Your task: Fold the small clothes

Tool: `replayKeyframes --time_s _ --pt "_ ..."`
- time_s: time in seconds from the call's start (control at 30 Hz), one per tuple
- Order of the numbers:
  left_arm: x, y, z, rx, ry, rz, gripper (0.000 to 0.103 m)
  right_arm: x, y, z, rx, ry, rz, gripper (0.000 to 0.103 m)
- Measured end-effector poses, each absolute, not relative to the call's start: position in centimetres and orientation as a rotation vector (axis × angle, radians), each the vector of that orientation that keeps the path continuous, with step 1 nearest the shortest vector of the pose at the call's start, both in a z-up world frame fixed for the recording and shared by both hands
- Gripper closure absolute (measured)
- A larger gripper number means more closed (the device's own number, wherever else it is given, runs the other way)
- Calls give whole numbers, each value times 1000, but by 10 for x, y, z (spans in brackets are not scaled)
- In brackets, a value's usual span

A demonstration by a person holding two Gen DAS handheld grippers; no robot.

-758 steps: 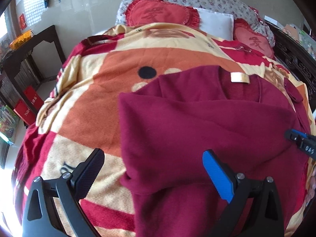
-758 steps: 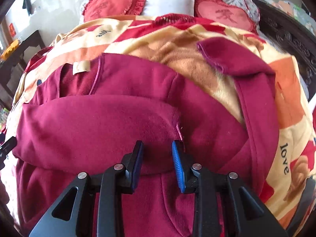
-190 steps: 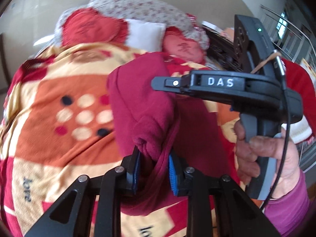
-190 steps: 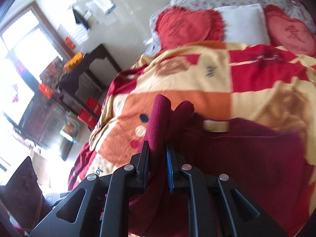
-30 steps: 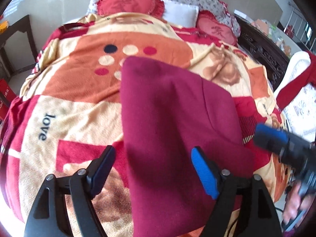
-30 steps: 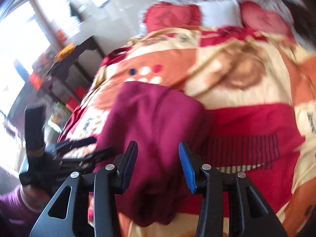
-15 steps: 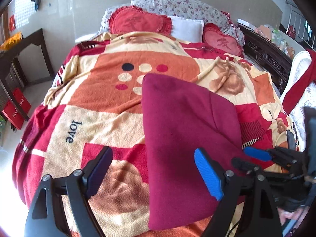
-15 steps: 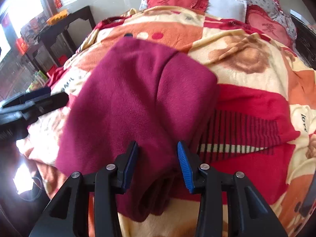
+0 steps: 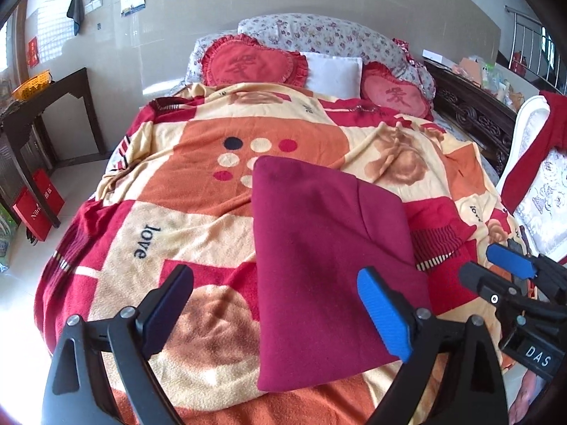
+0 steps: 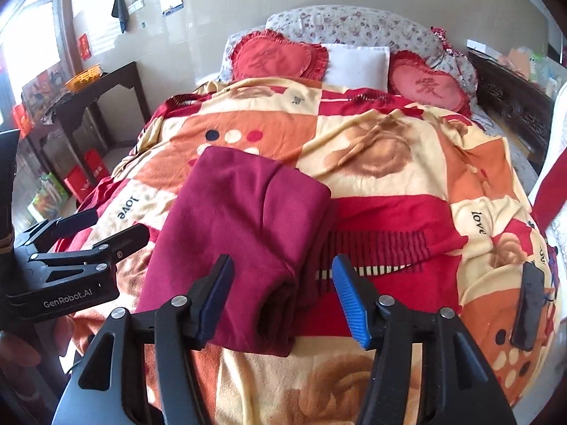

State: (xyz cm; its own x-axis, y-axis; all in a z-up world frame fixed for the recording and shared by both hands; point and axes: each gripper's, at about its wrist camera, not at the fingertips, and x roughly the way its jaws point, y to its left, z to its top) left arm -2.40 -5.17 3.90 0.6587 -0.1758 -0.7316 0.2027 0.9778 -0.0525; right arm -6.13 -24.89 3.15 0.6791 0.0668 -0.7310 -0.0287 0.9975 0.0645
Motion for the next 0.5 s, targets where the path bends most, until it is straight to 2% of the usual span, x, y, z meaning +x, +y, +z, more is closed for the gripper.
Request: replayKeyframes --time_s 0.5 --pt "-30 -42 41 50 799 -175 7 -51 -242 23 59 822 27 63"
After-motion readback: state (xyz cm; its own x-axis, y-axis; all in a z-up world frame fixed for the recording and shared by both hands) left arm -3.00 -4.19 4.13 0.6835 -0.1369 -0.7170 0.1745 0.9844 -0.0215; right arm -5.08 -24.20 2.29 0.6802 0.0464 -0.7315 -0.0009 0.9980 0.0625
